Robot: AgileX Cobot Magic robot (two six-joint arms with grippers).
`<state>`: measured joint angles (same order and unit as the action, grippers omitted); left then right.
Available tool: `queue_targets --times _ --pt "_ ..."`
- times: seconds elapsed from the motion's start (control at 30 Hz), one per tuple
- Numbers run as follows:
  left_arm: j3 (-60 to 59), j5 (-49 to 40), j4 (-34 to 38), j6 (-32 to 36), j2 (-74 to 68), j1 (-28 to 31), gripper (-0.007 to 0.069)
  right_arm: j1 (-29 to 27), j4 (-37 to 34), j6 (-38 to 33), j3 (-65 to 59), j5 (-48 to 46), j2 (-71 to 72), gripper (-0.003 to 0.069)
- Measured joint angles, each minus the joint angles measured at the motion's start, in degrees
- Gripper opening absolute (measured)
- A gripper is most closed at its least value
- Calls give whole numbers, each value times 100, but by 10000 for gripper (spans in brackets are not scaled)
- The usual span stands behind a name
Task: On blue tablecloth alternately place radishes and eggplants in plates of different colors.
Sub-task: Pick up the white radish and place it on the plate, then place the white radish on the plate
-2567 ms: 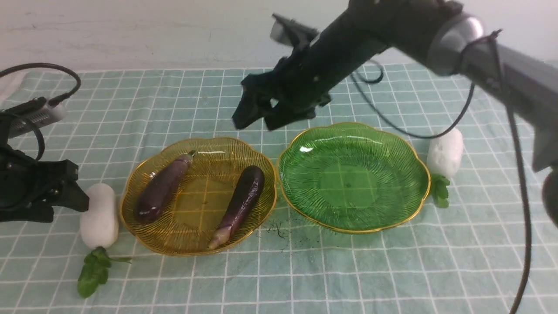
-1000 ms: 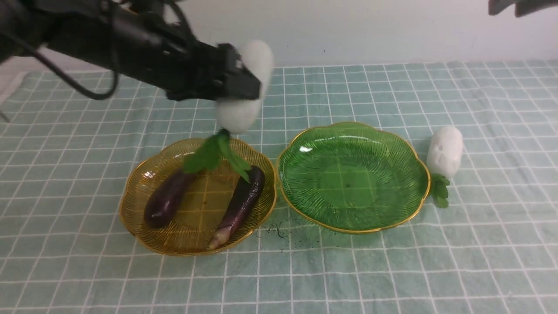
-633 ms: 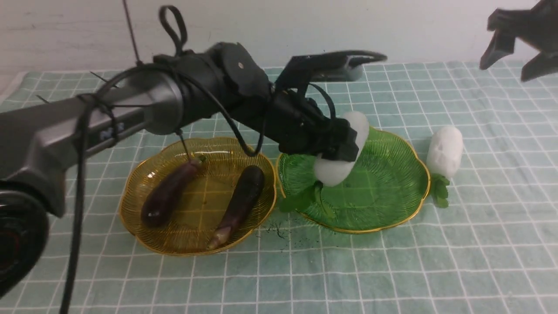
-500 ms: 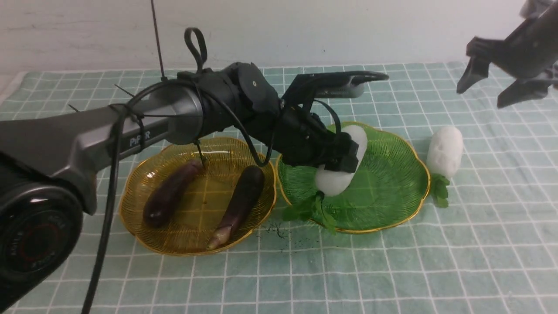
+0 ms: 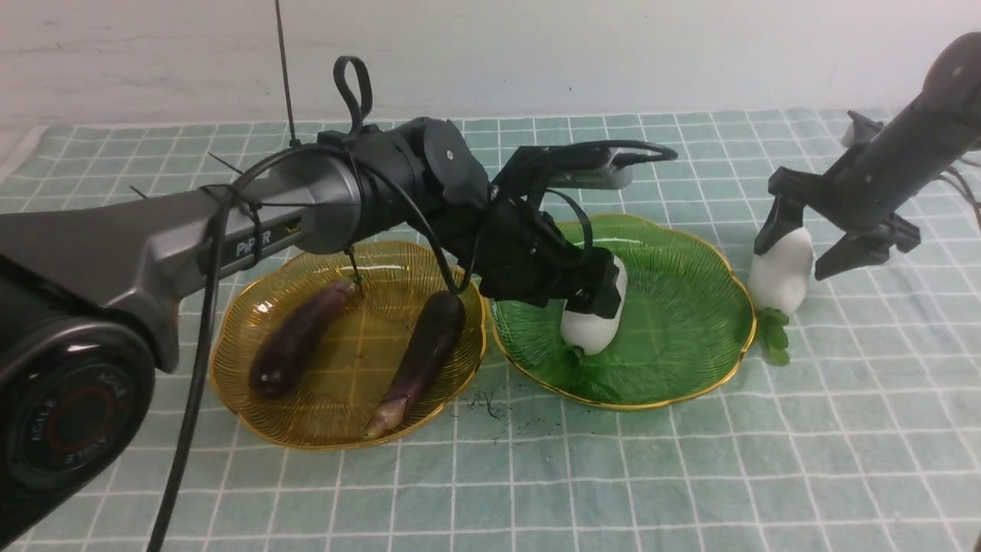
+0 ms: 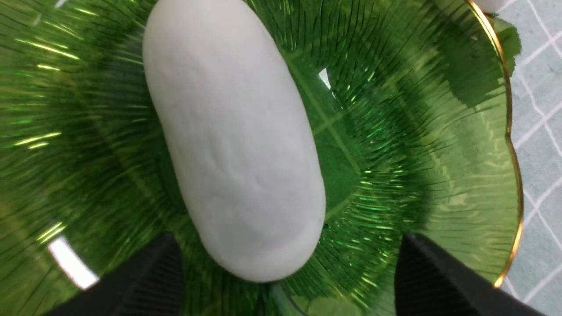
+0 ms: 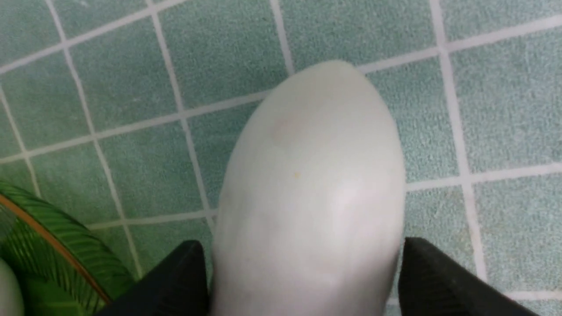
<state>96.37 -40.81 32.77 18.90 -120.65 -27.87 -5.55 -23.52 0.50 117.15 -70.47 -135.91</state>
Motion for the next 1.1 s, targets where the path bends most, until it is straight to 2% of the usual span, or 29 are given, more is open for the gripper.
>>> queue_targets --times 0.03,0.07,0.13,0.17,0.23,0.4,0.57,0.9,1.0,1.1 --pt "21 -46 -51 -27 19 7 533 0 0 1 0 0 0 499" --pt "122 -287 -309 -248 216 73 405 -5 0 -50 0 0 0 442" --pt "247 -723 -795 -386 576 149 192 -5 44 -200 0 0 43 448" --pt "256 -770 -844 -396 613 163 174 -5 55 -213 0 0 53 449" --pt "315 -1430 -1470 -470 1196 266 33 -33 138 -298 0 -18 341 449" --pt "305 -2095 -2140 -765 2123 475 -7 -29 -70 -305 0 -23 1330 449" --pt "-100 -2172 -2441 -993 3020 576 -8 218 -241 -340 5 -40 1935 449" --pt "-2527 -1488 -2378 -1171 5071 586 -8 1420 68 -366 -672 -86 1399 451" --pt "-3012 -1375 -2298 -1177 5483 586 -8 1523 95 -240 -704 -80 1148 491" --pt "-3582 -1260 -2234 -1195 5939 586 -8 1566 211 -131 -723 -76 1069 589"
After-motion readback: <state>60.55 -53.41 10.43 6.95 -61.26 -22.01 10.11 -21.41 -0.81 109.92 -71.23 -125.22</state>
